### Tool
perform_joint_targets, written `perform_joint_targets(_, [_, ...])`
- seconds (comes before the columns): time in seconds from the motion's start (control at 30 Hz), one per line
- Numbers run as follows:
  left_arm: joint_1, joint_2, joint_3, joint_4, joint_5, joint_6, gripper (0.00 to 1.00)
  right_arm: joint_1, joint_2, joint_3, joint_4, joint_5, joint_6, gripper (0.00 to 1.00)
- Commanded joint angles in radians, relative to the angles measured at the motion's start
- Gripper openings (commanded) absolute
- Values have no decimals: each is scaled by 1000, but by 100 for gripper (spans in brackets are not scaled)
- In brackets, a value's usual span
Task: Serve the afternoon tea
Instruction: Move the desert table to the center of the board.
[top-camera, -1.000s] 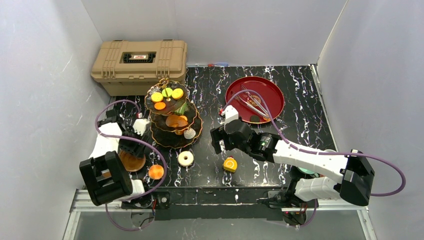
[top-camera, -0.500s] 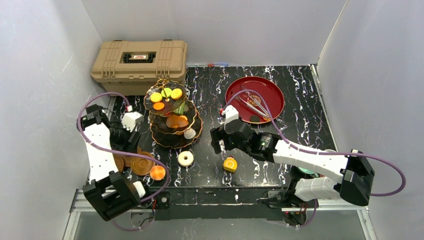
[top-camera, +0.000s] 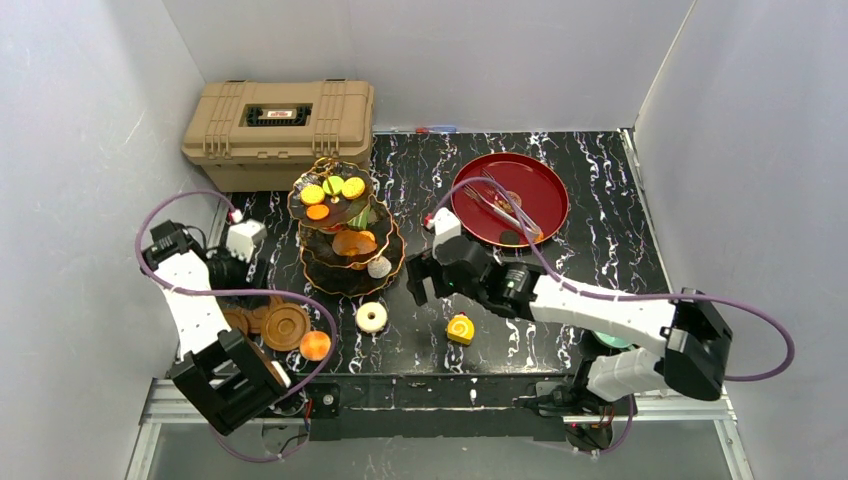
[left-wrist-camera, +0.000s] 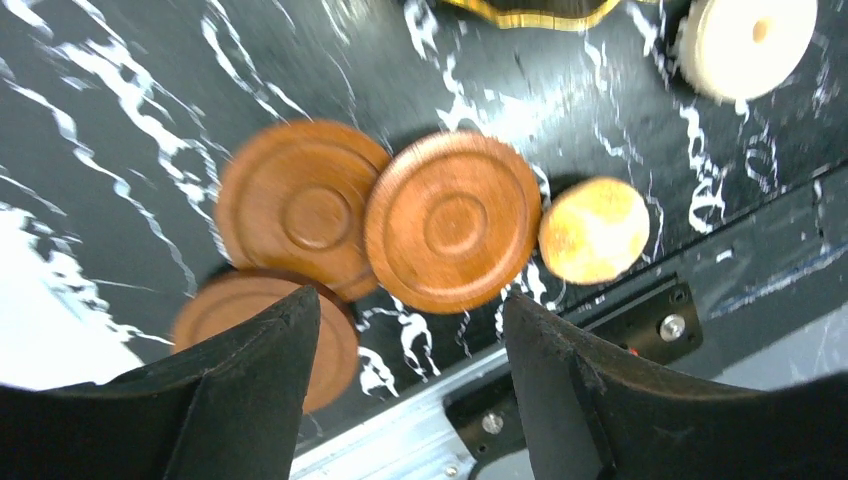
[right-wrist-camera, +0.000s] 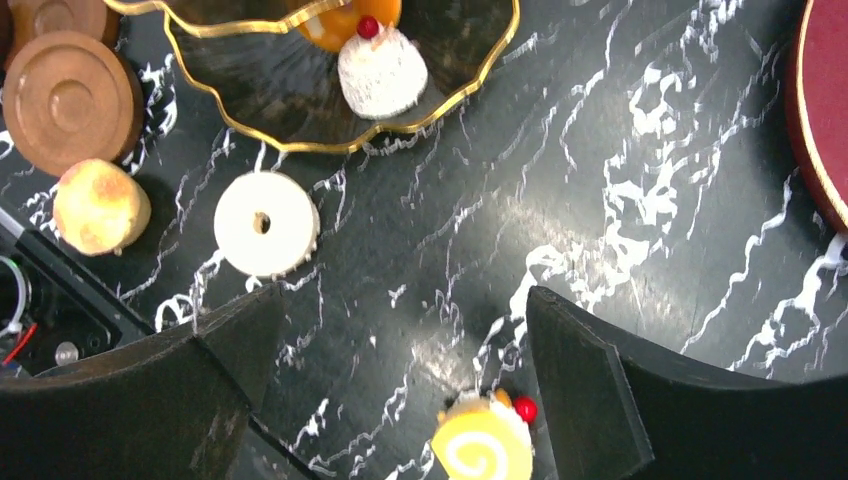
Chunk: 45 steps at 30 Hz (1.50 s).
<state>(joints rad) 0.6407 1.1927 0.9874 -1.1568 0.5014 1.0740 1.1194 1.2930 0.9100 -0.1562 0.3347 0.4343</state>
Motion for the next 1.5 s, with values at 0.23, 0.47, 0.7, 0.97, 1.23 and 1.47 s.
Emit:
perform_joint_targets(0.23, [-44,-49,59,-26,108,-67,67,0,224,689,-43,-29,-259,98])
perform_joint_targets(0.47, [-44,-36,80,-34,116,-83,68,-10,430,996,-74,-128,-389,98])
perform_joint_targets(0.7, [-44,-11,124,-43,125,-103,68,-136,680,1352,-239,-498,-393,98])
perform_joint_targets(0.97, [-44,-8,140,-44,122,-105,68,-180,695,1292,-144,-619,-423,98])
perform_joint_targets(1.23, [-44,-3,165,-44,127,-124,68,-211,740,1247,-33,-801,-361,90])
perform_joint_targets(1.47, [-44,0,177,-44,113,-126,68,-218,751,1214,60,-844,-326,66])
